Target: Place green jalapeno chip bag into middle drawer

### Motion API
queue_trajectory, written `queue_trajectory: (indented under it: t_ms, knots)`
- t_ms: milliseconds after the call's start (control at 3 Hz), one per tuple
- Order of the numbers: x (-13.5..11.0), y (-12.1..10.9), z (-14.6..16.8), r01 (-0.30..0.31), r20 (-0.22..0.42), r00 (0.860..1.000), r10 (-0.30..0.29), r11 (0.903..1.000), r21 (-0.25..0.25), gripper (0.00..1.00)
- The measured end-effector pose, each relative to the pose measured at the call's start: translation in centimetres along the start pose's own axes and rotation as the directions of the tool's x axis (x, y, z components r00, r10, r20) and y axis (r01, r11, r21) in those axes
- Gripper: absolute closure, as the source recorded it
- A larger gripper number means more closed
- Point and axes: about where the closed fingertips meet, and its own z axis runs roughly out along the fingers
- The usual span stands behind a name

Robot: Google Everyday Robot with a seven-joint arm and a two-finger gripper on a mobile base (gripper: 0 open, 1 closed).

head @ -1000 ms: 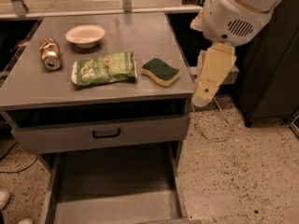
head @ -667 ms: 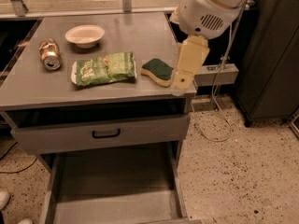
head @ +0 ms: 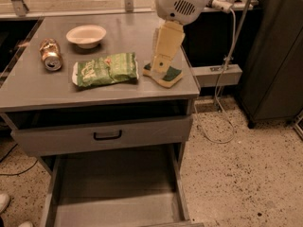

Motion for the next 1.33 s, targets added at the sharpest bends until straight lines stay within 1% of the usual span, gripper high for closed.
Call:
queue_trajectory:
  t_ms: [333,667,1000,1333]
  knots:
    - [-3.0,-1.2,1.8,0.008,0.047,0.999,-0.008,1.0000,0.006,0.00]
    - [-6.2,-6.2,6.2,0.062,0.071,0.995,-0.063,0.9977,0.027,0.00]
    - [-6.5,-6.8,7.1,0.065,0.065,0.996,-0.067,0.9975,0.029,0.00]
    - [-6.9,-8.3,8.9,0.079,0.055,0.995,-0.080,0.9968,0.013,0.00]
